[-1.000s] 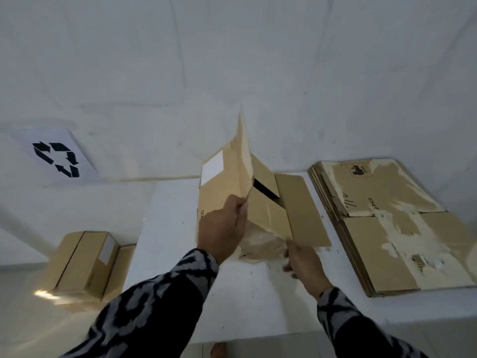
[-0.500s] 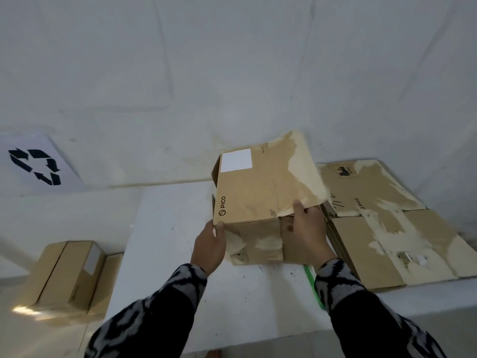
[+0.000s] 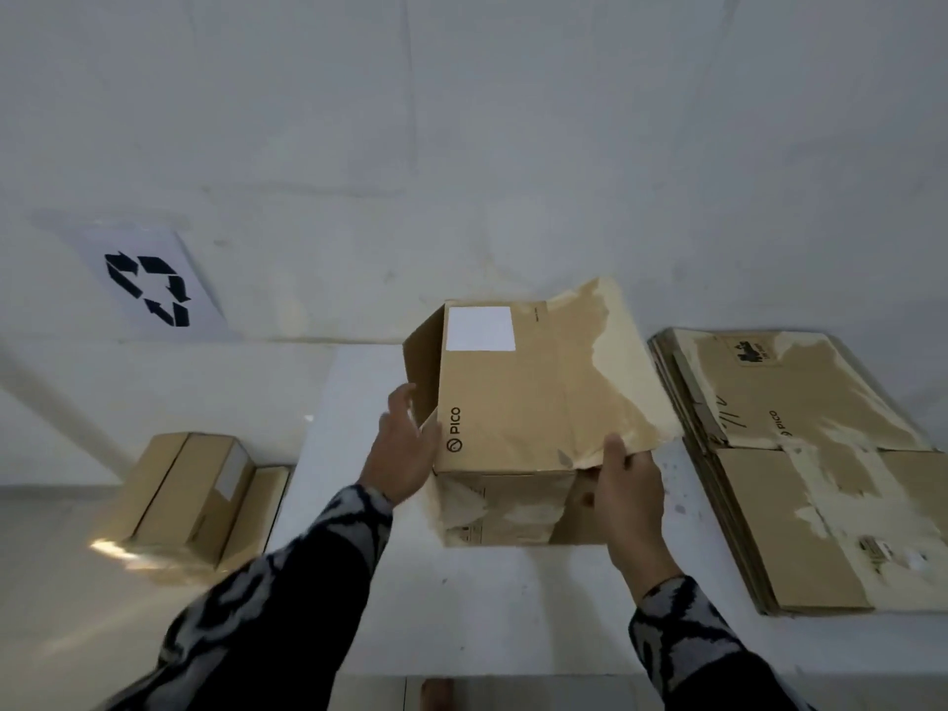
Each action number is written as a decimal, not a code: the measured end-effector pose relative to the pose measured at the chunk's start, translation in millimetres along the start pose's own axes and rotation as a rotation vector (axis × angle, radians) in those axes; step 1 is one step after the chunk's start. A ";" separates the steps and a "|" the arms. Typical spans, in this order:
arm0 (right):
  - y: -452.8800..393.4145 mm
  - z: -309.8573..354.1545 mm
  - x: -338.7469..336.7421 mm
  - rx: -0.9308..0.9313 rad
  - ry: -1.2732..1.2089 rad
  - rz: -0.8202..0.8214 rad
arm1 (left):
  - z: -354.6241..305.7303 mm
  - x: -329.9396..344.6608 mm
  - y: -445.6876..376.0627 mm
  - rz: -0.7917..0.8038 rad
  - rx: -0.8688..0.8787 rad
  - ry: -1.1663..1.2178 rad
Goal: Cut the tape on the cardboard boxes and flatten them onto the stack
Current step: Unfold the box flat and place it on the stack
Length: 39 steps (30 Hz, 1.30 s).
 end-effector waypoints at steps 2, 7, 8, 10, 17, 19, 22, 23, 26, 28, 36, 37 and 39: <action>-2.0 0.1 0.0 -0.001 -0.012 -0.032 | 2.1 -7.1 -9.5 -0.080 0.071 -0.446; 1.7 2.7 -0.5 -0.036 -0.009 -0.069 | 25.7 -32.7 27.4 -0.169 0.025 -1.066; 3.1 3.4 0.0 -0.046 -0.008 -0.080 | 32.7 -28.5 34.4 -0.050 -0.030 -0.997; 5.3 6.6 1.9 -0.082 0.004 -0.092 | 38.7 -11.5 48.0 0.167 -0.087 -0.699; 9.8 15.5 5.6 -0.194 0.019 -0.093 | 27.7 24.3 74.4 0.456 -0.565 0.414; 11.8 16.5 7.1 -0.213 0.025 -0.093 | 31.9 30.7 77.0 0.461 -0.719 0.557; 14.3 14.8 7.6 -0.236 0.026 -0.094 | 39.7 38.1 73.4 0.472 -0.858 0.619; 14.7 14.4 7.7 -0.241 0.029 -0.094 | 44.4 40.5 67.3 0.455 -0.886 0.627; 14.7 13.9 8.5 -0.253 0.037 -0.087 | 49.0 42.1 59.6 0.385 -0.916 0.647; 14.0 13.0 8.9 -0.250 0.033 -0.082 | 50.1 42.5 55.5 0.332 -0.909 0.663; 13.9 16.1 11.4 -0.270 0.019 -0.079 | 52.8 57.2 44.5 0.334 -0.844 0.765; 13.4 16.3 12.0 -0.273 0.019 -0.078 | 54.6 58.3 45.0 0.319 -0.855 0.801; 13.5 16.4 11.9 -0.283 0.029 -0.076 | 62.7 59.3 49.6 0.259 -0.880 0.833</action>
Point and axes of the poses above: each hand's wrist, its own y-axis away from the middle knuckle, its own x-axis out of the palm, z = x × y, the point moved 8 cm from there along -y, towards the middle knuckle, and after that the axes turned 12 degrees about -x, right-handed, at the moved point
